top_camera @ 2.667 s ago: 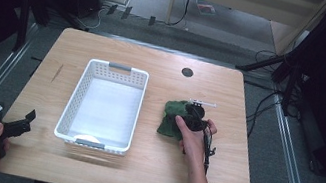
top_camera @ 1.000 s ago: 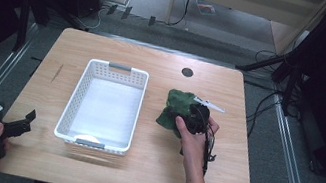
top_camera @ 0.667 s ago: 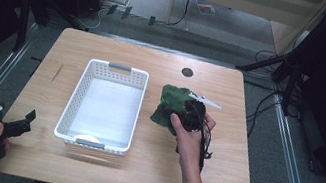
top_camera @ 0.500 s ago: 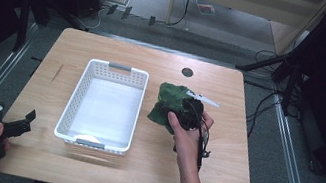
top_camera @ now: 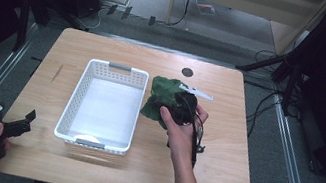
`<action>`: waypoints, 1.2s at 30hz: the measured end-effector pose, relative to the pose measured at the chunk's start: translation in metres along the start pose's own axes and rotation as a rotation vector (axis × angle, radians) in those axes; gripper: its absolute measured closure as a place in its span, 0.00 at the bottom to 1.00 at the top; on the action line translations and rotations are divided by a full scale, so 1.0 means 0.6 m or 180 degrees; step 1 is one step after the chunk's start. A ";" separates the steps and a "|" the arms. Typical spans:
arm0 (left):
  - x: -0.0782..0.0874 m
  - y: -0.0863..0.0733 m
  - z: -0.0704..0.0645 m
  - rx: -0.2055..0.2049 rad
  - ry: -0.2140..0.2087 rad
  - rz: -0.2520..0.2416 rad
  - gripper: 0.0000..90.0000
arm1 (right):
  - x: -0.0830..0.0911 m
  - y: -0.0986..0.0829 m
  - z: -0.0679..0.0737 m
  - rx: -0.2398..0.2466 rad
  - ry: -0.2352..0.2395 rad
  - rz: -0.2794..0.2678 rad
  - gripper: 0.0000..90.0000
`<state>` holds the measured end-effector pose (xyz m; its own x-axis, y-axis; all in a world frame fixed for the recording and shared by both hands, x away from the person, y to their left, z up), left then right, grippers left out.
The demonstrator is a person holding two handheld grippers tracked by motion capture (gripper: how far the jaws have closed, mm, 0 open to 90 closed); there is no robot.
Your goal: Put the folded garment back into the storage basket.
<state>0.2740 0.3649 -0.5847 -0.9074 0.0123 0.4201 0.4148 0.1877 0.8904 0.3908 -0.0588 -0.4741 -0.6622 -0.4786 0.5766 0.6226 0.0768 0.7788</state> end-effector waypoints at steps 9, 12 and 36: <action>0.000 0.000 0.000 0.0009 -0.0010 0.0004 0.00 | -0.007 0.014 0.033 0.0068 0.0072 0.0012 0.16; 0.000 0.000 0.000 0.0009 -0.0011 0.0004 0.00 | -0.009 0.018 0.044 0.0086 0.0094 0.0020 0.16; 0.000 0.000 -0.002 -0.0005 -0.0035 0.0006 0.00 | -0.057 0.018 0.137 0.0244 0.0272 0.0133 0.16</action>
Point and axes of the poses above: each handheld gripper's, and its own axes: x roughly backward along the jaws, y roughly out of its top, z roughly to its left, the point moved 8 cm from there along -x, roughly forward along the jaws, and after that the axes turned 7 degrees about x, right-handed, at the moved point
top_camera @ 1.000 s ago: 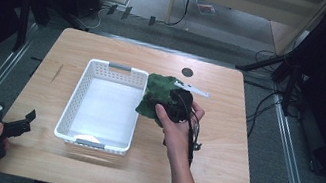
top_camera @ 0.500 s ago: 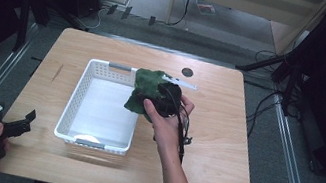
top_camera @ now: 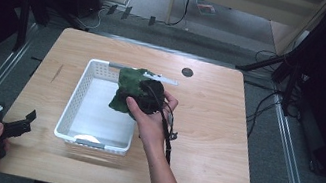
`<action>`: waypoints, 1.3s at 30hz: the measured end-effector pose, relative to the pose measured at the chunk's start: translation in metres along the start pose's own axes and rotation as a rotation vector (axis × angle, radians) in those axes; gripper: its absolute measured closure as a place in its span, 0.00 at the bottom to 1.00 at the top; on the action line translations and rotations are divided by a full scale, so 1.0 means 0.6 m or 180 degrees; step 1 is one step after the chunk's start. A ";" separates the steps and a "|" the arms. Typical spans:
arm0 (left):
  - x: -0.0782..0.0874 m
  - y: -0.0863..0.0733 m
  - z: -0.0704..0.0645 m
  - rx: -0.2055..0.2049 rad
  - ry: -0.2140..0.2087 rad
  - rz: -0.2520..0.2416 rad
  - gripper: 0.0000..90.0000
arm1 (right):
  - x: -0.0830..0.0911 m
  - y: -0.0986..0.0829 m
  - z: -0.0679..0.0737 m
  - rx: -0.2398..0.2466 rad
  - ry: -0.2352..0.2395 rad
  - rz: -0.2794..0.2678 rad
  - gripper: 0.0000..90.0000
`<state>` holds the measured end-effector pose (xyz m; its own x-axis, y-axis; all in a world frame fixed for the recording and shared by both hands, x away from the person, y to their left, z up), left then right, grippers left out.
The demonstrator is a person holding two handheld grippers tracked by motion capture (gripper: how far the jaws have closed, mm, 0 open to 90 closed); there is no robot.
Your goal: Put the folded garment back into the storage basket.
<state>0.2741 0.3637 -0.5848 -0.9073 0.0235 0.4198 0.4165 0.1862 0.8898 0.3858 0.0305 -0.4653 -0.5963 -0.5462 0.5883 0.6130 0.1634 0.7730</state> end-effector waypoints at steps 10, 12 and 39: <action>0.000 0.000 0.000 -0.0011 -0.0005 -0.0004 0.00 | -0.039 -0.014 0.039 0.0060 0.0045 0.0100 0.16; 0.000 0.000 -0.001 -0.0008 -0.0009 -0.0003 0.00 | -0.053 -0.020 0.046 0.0039 0.0038 0.0111 0.16; 0.000 0.000 -0.001 -0.0011 -0.0019 0.0000 0.00 | -0.151 -0.080 0.069 0.0054 -0.0085 0.0433 0.15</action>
Point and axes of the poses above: each handheld gripper's, and its own axes: x roughly backward along the jaws, y roughly out of its top, z roughly to its left, the point moved 8 cm from there along -x, roughly forward along the jaws, and after that the axes turned 7 degrees about x, right-handed, at the moved point
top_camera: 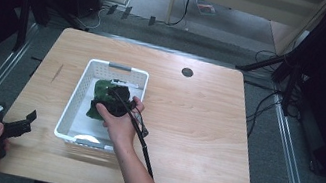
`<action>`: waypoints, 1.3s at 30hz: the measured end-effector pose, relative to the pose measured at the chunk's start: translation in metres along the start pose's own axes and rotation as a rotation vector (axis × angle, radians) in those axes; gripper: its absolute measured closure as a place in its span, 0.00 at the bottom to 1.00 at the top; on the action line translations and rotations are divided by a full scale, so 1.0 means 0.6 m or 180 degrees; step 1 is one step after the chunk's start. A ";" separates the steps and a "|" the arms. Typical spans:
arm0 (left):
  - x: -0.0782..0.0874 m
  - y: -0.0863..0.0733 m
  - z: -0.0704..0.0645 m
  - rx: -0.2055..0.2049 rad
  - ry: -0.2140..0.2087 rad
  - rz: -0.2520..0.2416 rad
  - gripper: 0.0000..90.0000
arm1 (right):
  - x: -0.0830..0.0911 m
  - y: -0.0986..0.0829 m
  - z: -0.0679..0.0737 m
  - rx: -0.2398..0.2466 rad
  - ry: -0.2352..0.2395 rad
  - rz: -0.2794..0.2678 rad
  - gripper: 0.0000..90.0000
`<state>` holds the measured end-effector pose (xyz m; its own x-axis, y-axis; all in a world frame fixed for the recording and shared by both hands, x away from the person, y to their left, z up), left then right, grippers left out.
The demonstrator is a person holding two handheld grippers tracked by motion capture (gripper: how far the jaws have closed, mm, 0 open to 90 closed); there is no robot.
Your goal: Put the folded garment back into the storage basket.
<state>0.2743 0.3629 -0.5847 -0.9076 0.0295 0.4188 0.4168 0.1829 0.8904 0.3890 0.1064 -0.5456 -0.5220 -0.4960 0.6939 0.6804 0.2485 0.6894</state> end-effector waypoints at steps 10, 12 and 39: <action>0.000 0.000 0.000 -0.0005 -0.0004 0.0003 0.00 | -0.020 -0.008 0.013 0.0001 0.0032 0.0154 0.15; 0.000 0.000 0.000 -0.0004 -0.0005 0.0003 0.00 | -0.029 -0.016 0.016 0.0011 0.0032 0.0259 0.14; 0.000 0.000 -0.001 0.0008 -0.0015 0.0007 0.00 | -0.027 -0.019 0.023 0.0214 -0.0101 0.0465 0.00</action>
Point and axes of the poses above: each handheld gripper's, and its own axes: x roughly backward along the jaws, y roughly out of its top, z roughly to its left, the point moved 8 cm from there along -x, roughly forward along the jaws, and after that the axes turned 7 degrees about x, right-handed, at the moved point
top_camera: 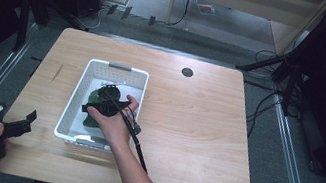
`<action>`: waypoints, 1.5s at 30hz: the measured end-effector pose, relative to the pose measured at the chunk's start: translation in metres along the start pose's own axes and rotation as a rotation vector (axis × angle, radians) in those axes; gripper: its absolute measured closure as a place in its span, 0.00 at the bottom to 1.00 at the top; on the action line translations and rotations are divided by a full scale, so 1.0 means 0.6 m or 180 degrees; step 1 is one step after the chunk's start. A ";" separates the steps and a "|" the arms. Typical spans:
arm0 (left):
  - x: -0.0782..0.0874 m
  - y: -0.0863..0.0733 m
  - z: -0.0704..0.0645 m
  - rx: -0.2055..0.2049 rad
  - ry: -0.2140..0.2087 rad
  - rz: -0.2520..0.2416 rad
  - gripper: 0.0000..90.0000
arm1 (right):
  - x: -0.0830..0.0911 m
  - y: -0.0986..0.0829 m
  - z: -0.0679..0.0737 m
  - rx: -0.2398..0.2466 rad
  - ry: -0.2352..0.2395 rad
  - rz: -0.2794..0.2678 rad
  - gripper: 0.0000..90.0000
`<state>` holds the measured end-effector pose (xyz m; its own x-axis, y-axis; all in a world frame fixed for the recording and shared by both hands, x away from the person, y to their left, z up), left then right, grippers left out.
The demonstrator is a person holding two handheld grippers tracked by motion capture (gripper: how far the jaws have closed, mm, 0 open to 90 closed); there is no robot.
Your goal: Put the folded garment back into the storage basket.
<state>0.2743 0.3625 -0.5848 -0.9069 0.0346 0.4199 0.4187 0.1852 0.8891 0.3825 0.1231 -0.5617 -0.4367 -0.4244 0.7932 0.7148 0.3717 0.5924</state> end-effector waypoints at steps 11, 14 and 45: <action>0.000 0.000 -0.001 0.0004 0.0008 -0.0007 0.00 | 0.041 0.016 -0.002 0.0076 -0.0124 -0.0242 0.00; 0.000 0.000 -0.001 0.0003 0.0008 -0.0005 0.00 | 0.055 0.021 -0.002 0.0121 -0.0126 -0.0341 0.00; 0.000 0.000 -0.001 -0.0003 0.0018 -0.0002 0.00 | 0.185 0.004 -0.121 0.0025 -0.0003 -0.1089 0.00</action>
<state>0.2741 0.3622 -0.5848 -0.9070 0.0288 0.4202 0.4180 0.1844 0.8895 0.3757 0.0171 -0.4826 -0.6510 -0.5248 0.5485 0.5226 0.2142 0.8252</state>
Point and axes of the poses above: each handheld gripper's, and its own axes: x roughly backward along the jaws, y roughly out of its top, z roughly to its left, the point moved 8 cm from there along -x, roughly forward along the jaws, and after that the axes turned 7 degrees about x, right-handed, at the moved point
